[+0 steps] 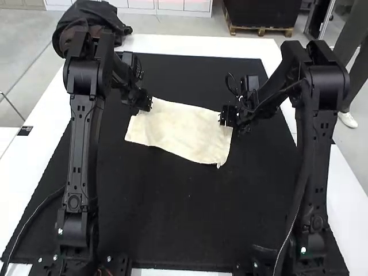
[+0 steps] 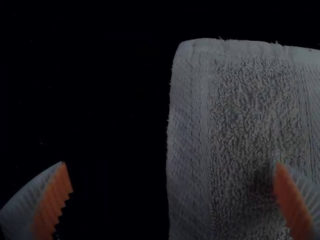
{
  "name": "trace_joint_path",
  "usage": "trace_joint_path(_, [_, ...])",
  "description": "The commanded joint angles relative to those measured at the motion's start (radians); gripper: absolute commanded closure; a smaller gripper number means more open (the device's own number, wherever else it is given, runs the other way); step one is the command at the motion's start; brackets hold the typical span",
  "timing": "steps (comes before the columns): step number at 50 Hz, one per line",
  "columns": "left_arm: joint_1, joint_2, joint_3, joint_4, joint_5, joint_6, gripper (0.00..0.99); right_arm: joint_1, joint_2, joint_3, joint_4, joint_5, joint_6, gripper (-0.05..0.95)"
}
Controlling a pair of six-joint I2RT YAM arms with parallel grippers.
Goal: Fold the towel.
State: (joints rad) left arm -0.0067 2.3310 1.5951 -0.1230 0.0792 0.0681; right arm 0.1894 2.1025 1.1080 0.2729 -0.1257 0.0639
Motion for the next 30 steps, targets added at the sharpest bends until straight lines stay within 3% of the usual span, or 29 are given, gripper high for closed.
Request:
trace_joint_path(1, [0.001, 0.01, 0.034, 0.006, 0.008, 0.012, 0.066, 0.027, 0.016, 0.024, 0.002, 0.044, -0.047, 0.01])
trace_joint_path(4, [-0.001, 0.013, 0.035, 0.01, 0.008, 0.015, 0.11, 0.03, 0.021, 0.027, -0.006, 0.032, -0.05, 0.14])
trace_joint_path(8, [-0.004, 0.025, 0.031, 0.016, 0.007, 0.035, 0.305, 0.033, 0.025, 0.018, -0.004, 0.014, -0.064, 0.72])
trace_joint_path(9, [-0.006, 0.03, 0.029, 0.02, 0.007, 0.036, 0.384, 0.033, 0.025, 0.015, -0.001, 0.012, -0.064, 0.93])
trace_joint_path(13, [-0.007, 0.048, 0.026, 0.042, -0.001, 0.036, 0.831, 0.033, 0.033, 0.012, -0.003, 0.008, -0.061, 0.92])
trace_joint_path(15, [-0.007, 0.06, 0.023, 0.066, -0.009, 0.036, 0.975, 0.031, 0.033, 0.007, -0.006, 0.003, -0.064, 0.92])
trace_joint_path(30, [-0.003, 0.06, 0.032, 0.131, 0.007, 0.036, 0.969, 0.025, 0.004, -0.028, 0.017, 0.0, -0.042, 0.92])
